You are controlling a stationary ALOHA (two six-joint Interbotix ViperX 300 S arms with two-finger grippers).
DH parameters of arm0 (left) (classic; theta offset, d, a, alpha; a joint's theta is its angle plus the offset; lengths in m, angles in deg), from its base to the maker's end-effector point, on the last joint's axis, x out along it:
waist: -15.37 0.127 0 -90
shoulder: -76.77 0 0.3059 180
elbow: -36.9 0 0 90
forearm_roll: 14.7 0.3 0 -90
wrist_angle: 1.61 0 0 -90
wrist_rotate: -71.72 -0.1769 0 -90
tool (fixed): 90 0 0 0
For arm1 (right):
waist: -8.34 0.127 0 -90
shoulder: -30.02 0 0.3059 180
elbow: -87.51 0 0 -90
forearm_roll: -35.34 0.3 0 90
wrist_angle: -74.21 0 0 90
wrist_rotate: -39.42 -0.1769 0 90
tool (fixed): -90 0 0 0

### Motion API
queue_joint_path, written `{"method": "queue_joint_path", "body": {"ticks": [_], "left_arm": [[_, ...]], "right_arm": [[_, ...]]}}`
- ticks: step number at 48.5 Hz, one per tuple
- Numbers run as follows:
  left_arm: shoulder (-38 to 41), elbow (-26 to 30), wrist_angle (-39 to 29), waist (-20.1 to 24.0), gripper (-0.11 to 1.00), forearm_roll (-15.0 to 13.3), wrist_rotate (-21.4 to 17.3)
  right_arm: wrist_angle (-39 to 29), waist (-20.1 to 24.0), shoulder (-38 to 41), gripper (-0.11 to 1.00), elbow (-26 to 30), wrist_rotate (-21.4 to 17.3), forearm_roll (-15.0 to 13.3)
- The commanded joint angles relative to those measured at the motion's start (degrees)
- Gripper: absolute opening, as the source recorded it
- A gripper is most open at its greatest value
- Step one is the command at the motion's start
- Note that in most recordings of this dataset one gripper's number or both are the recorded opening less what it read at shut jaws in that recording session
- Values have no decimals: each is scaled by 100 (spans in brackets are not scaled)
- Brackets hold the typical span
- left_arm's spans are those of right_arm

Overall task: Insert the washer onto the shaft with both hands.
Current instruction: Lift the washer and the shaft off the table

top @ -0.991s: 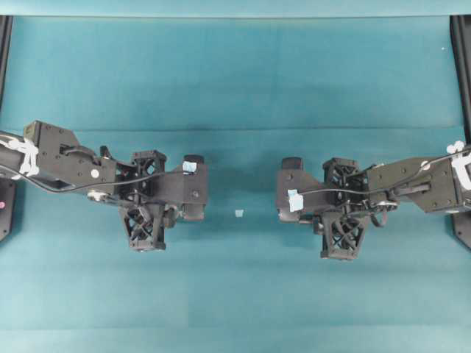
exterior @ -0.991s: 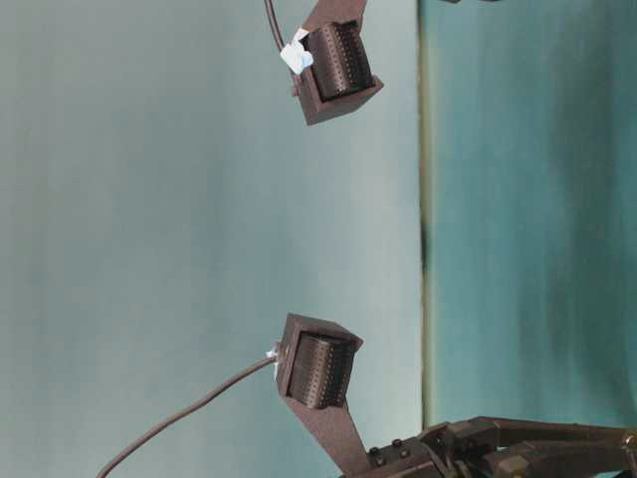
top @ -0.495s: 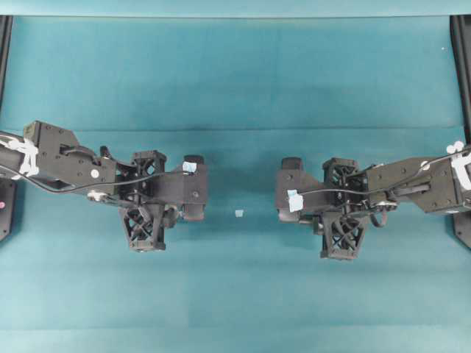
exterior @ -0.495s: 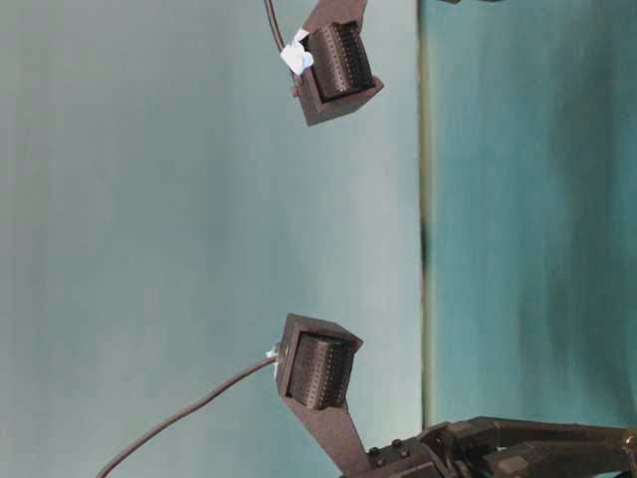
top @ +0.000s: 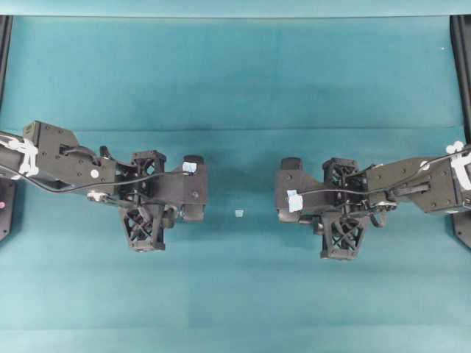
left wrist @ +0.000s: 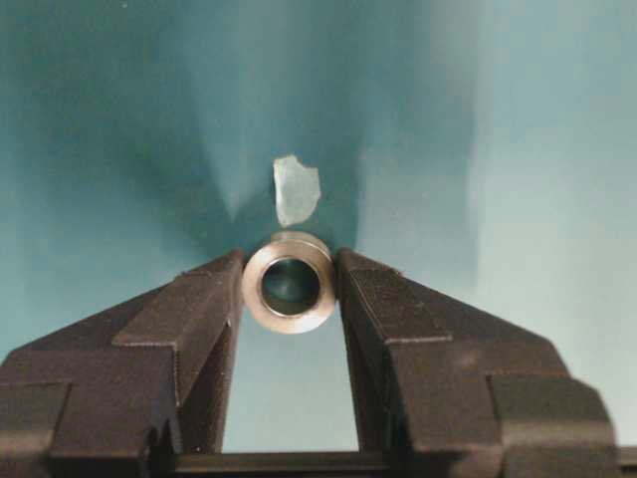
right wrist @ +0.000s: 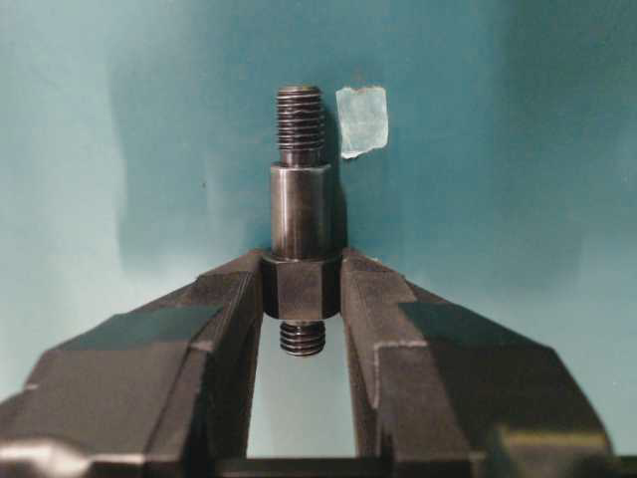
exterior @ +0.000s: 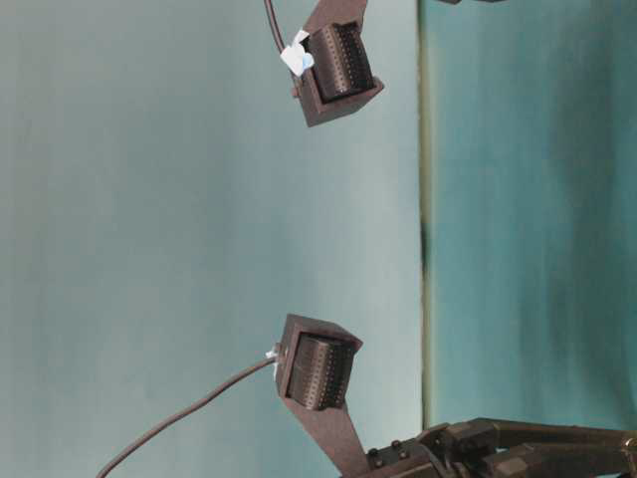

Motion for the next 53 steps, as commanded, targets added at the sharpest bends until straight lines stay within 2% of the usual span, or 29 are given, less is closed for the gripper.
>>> {"method": "queue_joint_path", "body": {"ticks": [1, 24, 38, 53], "left_arm": [[-176, 132, -44, -18, 36, 9, -18], [-352, 141, -70, -18, 36, 9, -18], [-387, 105, 185, -26, 36, 9, -9], [-554, -237, 1274, -62, 36, 9, 26]], "right_arm": [[9, -35, -70, 0, 88, 44, -35], [35, -35, -396, 0, 88, 53, -35], [703, -35, -589, 0, -176, -9, -9], [1468, -35, -791, 0, -527, -18, -18]]}}
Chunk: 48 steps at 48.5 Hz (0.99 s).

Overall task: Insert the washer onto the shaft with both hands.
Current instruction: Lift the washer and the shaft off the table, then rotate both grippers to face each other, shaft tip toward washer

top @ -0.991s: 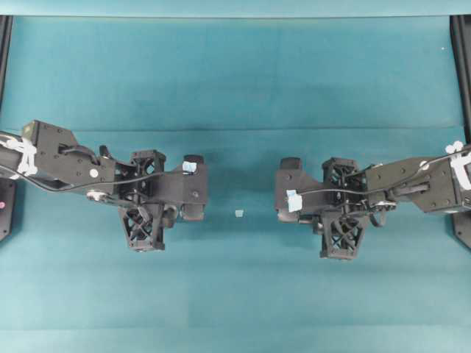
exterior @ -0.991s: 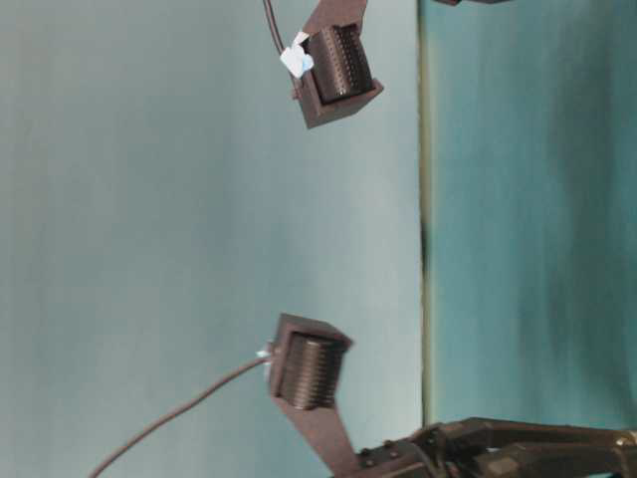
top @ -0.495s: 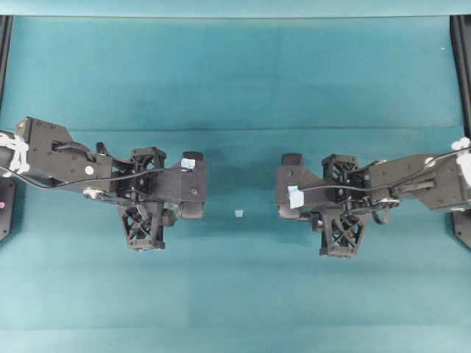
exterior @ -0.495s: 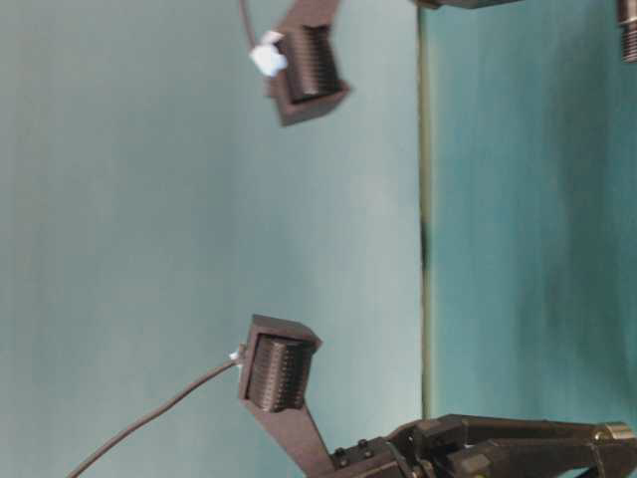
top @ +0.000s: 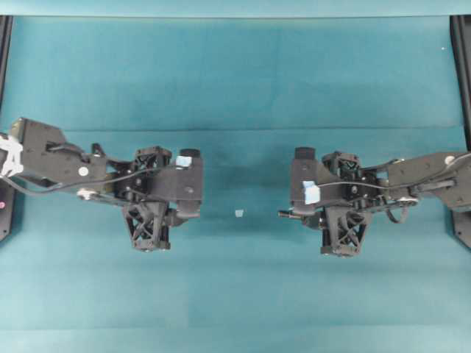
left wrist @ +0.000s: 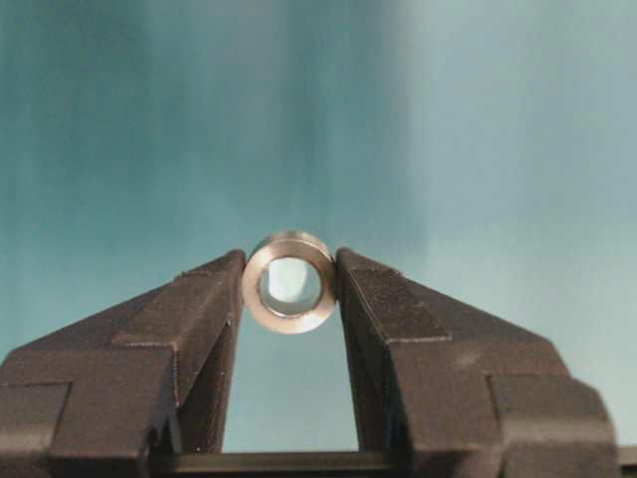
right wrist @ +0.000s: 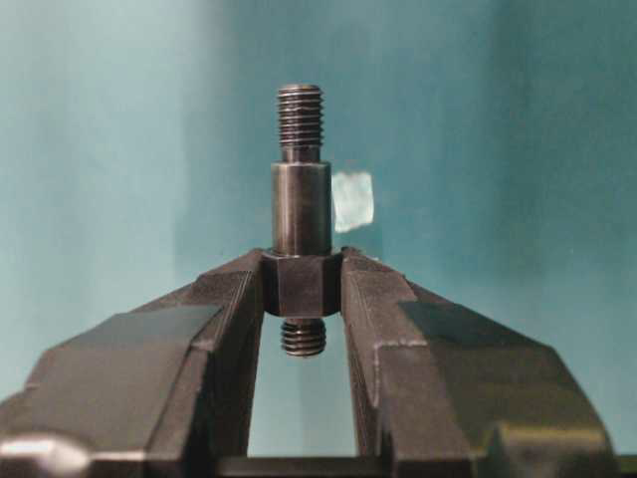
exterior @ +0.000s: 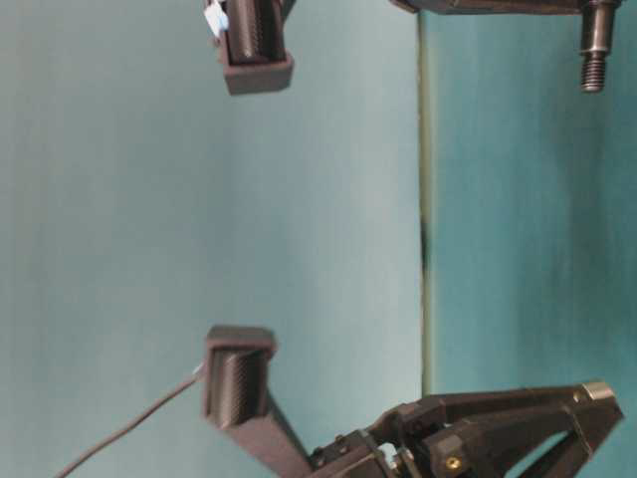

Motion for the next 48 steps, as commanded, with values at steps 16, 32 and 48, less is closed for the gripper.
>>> {"method": "queue_joint_path", "body": {"ticks": [16, 32, 48], "left_arm": [[-501, -589, 1767, -18, 36, 9, 79], [-598, -782, 2769, -18, 36, 9, 202], [-571, -765, 3164, -26, 36, 9, 281]], "right_arm": [[1292, -9, -387, 0, -536, -44, 35], [1573, 44, -325, 0, -615, -18, 35], [1775, 185, -272, 0, -545, 0, 35]]}}
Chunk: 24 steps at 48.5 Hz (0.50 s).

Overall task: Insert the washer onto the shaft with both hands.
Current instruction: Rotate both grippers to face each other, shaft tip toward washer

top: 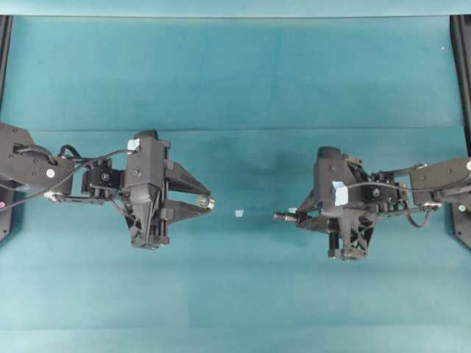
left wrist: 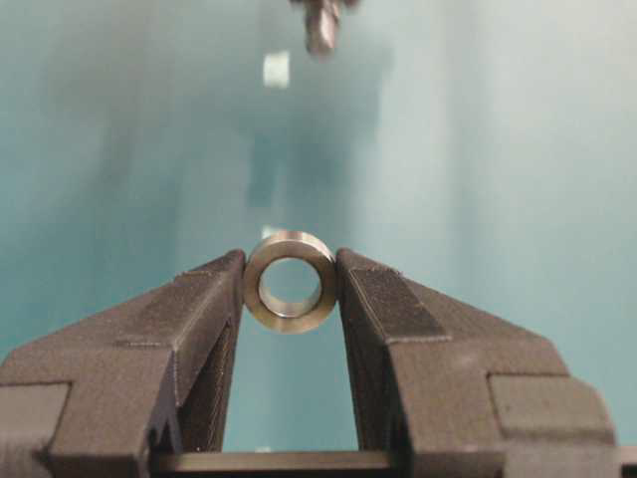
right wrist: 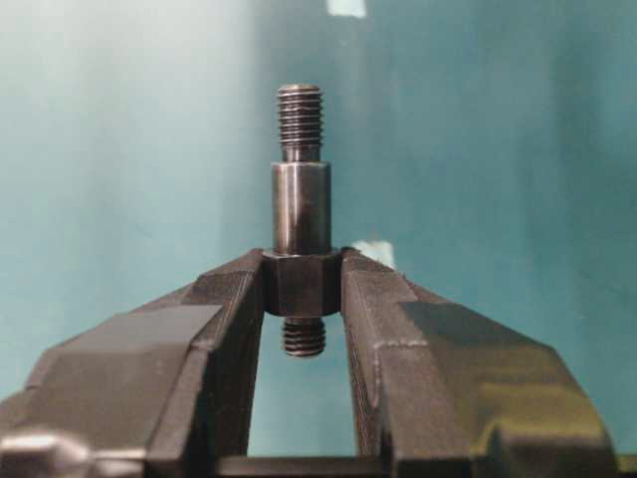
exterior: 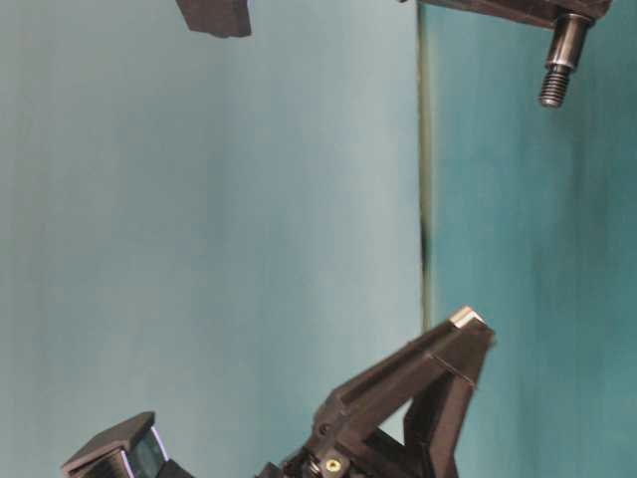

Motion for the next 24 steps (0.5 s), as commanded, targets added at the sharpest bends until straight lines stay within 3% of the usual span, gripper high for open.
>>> {"method": "queue_joint_path", "body": {"ticks": [1, 24], "left_arm": [[-53, 79, 97, -9, 36, 9, 9], [-18, 220, 97, -70, 36, 9, 18]], "right_arm": [[114, 44, -26, 0, 97, 9, 18], [510, 44, 9, 0, 158, 9, 18]]}}
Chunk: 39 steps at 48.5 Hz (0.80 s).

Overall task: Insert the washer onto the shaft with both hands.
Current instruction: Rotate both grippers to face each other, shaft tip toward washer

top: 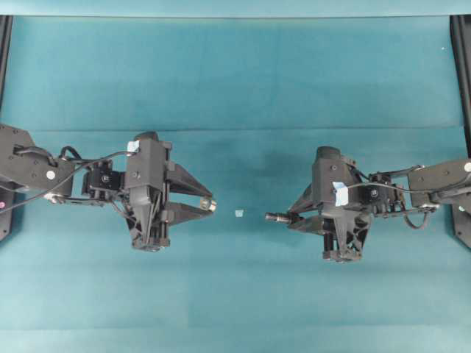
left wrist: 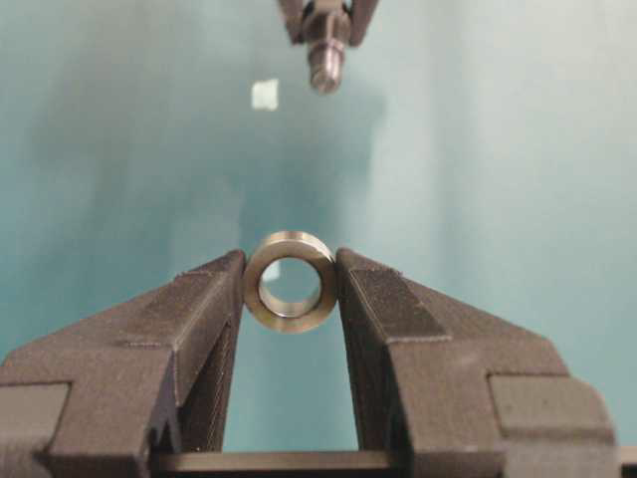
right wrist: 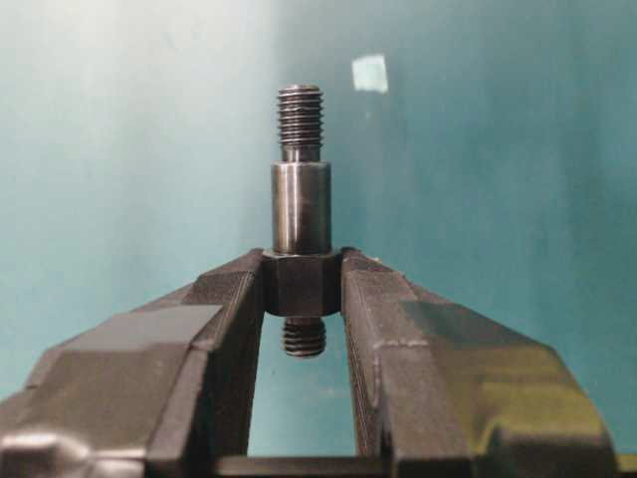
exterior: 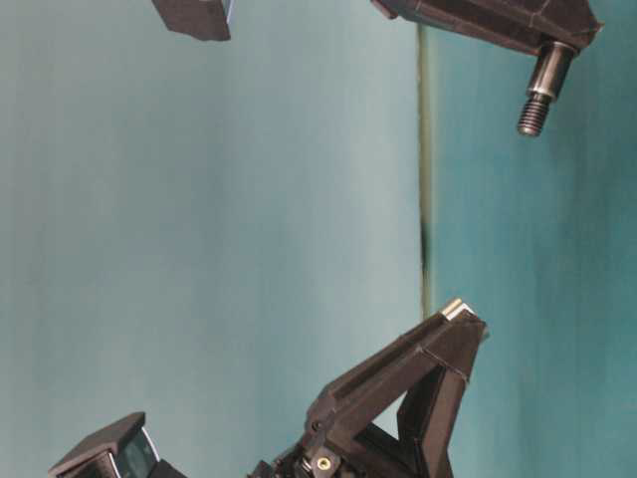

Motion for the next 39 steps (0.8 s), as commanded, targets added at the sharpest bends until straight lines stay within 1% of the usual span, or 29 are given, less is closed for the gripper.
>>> {"method": "queue_joint_path", "body": {"ticks": [1, 22, 39], "left_arm": [[-18, 167, 53, -26, 36, 0, 9], [176, 457, 18, -26, 36, 0, 0], [299, 527, 53, -44, 36, 9, 0]], "right_arm": [[79, 18, -35, 0, 114, 9, 9], [97, 18, 114, 0, 360, 35, -9], [193, 18, 114, 0, 360, 35, -9]]}}
